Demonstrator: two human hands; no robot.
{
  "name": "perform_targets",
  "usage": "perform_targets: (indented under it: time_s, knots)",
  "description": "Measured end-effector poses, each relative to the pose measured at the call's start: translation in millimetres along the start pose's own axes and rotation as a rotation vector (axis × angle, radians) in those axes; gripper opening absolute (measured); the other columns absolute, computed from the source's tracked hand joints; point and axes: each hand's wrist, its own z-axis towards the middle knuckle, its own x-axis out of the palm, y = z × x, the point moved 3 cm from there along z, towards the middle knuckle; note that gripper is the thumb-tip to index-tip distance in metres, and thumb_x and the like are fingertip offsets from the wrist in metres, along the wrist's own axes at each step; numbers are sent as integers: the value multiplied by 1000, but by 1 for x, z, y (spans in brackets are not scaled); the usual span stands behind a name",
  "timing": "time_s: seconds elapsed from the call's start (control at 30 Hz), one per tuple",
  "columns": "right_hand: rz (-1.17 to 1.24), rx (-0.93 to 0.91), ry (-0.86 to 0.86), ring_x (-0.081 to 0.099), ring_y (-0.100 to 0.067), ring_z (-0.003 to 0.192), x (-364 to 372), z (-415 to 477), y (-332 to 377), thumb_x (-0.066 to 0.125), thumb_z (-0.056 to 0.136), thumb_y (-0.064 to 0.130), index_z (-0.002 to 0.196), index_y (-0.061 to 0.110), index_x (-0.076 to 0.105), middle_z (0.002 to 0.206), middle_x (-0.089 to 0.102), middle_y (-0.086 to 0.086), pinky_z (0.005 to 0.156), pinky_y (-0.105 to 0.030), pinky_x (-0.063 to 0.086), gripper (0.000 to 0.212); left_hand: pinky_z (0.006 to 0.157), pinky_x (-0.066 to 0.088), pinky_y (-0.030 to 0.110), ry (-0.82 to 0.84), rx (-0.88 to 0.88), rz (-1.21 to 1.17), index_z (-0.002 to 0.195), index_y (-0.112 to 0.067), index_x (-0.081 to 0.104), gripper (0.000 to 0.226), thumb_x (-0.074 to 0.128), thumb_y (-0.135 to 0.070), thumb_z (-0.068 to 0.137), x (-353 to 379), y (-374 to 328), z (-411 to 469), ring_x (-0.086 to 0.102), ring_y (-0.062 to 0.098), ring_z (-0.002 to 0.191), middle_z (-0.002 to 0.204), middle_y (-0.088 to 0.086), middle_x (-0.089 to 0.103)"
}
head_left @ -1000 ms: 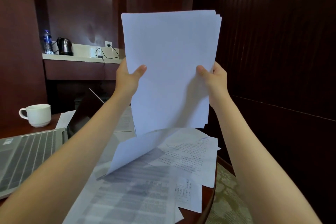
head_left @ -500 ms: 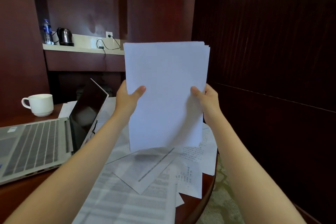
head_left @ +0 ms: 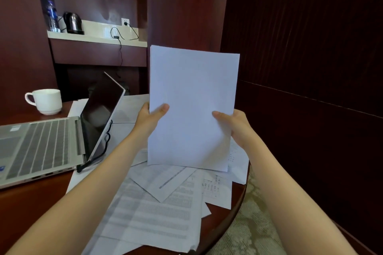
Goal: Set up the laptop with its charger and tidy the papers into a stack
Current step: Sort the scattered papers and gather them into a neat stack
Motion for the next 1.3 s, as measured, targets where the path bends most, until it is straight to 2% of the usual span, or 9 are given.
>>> perform_targets:
  time_s: [0.13, 0.37, 0.47, 0.57, 0.7, 0.8, 0.93, 1.1, 1.3]
  knots:
    - [-176, -93, -335, 60, -14, 71, -10, -1, -4, 63, 85, 7, 79, 18, 66, 81, 64, -1, 60, -22, 48, 12, 61, 49, 22, 61, -115, 94, 132, -8, 35, 46, 56, -14, 91, 3, 4, -7, 57, 13, 76, 122, 14, 56]
    - [-92, 208, -619, 60, -30, 107, -44, -2, -47, 65, 84, 8, 118, -1, 60, 119, 62, -14, 83, -29, 46, 36, 81, 37, 19, 794, -195, 805, 145, -25, 15, 73, 60, -29, 88, 4, 28, -61, 46, 10, 109, 123, -11, 42]
    - [19, 299, -666, 58, -28, 103, -50, -9, -72, 62, 86, 4, 120, -6, 55, 114, 59, -12, 80, -27, 41, 36, 60, 37, 21, 704, -145, 1063, 140, -11, 27, 73, 66, -29, 80, 0, 36, -69, 48, 7, 73, 87, -8, 48]
    - [142, 372, -682, 50, -20, 93, -44, -14, -89, 57, 88, 3, 91, 2, 54, 98, 55, -7, 78, -25, 39, 4, 72, 49, 30, 755, -223, 1123, 142, -17, 20, 85, 70, -30, 74, 2, 43, -73, 57, 15, 82, 110, 1, 55]
    - [166, 385, -673, 47, -18, 79, -38, -17, -100, 49, 95, 11, 68, 18, 36, 91, 46, -3, 75, -21, 36, 31, 84, 53, 34, 758, -269, 1270, 149, -21, -1, 107, 71, -38, 71, 5, 42, -76, 59, 18, 100, 128, 1, 53]
    - [211, 402, -692, 51, -18, 78, -35, -15, -104, 49, 94, 8, 82, 11, 47, 80, 48, 1, 58, -20, 43, 13, 64, 47, 28, 693, -148, 1442, 148, -15, 12, 91, 66, -27, 76, 11, 42, -74, 54, 19, 87, 103, 0, 56]
    - [173, 313, -684, 58, -26, 106, -27, -20, -101, 56, 91, 8, 127, 1, 51, 121, 59, -10, 88, -33, 49, 36, 90, 48, 35, 598, -42, 1441, 134, -14, 41, 60, 61, -19, 78, 6, 41, -68, 52, 24, 111, 123, 4, 53]
    - [199, 278, -642, 59, -26, 99, -26, -25, -103, 54, 92, 5, 130, 3, 50, 123, 59, -10, 84, -32, 48, 38, 97, 37, 27, 667, -174, 1238, 147, -29, 22, 75, 58, -42, 82, -7, 44, -78, 42, 17, 125, 148, -4, 33]
    - [145, 311, -590, 54, -23, 101, -28, -19, -100, 55, 92, 7, 130, 2, 46, 118, 58, -9, 79, -30, 45, 39, 89, 41, 33, 220, 113, 1294, 127, -20, 50, 37, 52, -21, 90, -29, 47, -35, 48, 26, 116, 130, 7, 50]
